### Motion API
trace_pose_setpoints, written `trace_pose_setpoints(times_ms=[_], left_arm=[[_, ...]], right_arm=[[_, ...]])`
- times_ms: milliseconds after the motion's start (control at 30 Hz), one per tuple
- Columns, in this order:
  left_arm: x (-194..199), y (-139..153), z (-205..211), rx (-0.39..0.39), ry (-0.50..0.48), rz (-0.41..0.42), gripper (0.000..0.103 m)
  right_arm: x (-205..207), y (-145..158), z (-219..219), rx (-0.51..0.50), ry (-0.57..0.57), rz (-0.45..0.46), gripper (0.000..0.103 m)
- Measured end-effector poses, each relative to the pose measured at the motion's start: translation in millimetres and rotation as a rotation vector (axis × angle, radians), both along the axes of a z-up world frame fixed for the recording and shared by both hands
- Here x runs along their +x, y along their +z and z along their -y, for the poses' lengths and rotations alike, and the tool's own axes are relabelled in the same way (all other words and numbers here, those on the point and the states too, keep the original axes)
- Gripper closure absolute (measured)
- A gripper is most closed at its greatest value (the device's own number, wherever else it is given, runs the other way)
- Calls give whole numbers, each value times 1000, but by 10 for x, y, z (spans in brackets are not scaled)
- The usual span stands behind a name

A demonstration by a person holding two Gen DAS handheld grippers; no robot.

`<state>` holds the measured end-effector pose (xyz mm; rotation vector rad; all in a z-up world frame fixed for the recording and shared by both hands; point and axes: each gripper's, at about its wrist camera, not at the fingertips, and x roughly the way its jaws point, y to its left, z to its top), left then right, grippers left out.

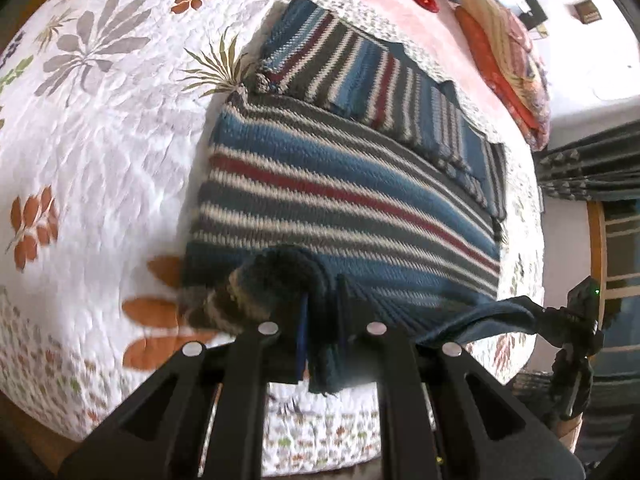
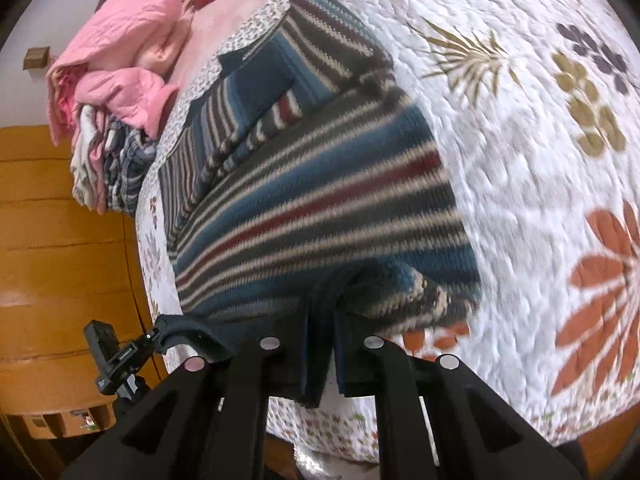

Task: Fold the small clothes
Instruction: 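Carry the held hem over the body toward the collar with both grippers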

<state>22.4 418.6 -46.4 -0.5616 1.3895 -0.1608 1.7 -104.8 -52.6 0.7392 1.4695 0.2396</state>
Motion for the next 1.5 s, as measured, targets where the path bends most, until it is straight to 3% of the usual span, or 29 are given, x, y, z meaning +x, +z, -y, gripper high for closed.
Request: trace_pose_setpoints(times_ms=[300, 433, 500, 567, 633, 667, 733, 833, 867, 933, 967, 1133, 1500], left_arm=[[516, -410, -47, -17, 43, -109, 82], [652, -389, -180, -31, 105, -110, 61], [716, -298, -331, -71, 164, -89, 59], [746, -218, -432, -78, 199, -68, 58], [767, -148, -478, -73, 212, -49, 57], [777, -118, -462, -65, 205, -42, 57], [804, -78, -378, -30, 150, -28, 56], [829, -24, -121, 53, 2, 8, 51], [835, -9, -28, 79, -47, 21, 48], [828, -2, 167, 146, -161, 51, 44], [824, -9, 242, 179, -206, 62, 42], [811, -165, 482, 337, -372, 74, 40], [889, -508, 589, 353, -507, 71, 40]], right_arm=[[584, -516, 24, 11, -49, -97, 91], [679, -622, 24, 19, -63, -130, 85], [691, -643, 52, 34, -74, -148, 83], [696, -613, 88, 25, -83, -148, 76], [693, -538, 156, -13, -99, -137, 55], [697, -462, 217, -54, -109, -111, 53], [711, -355, 285, -99, -110, -69, 53], [734, -244, 310, -71, -79, -8, 52], [740, -194, 263, -69, -37, 21, 50], [748, -136, 155, -94, 38, 64, 35], [749, -109, 60, -118, 91, 94, 32], [769, -182, -333, -209, 304, 146, 30], [886, -621, -601, -260, 526, 99, 25]])
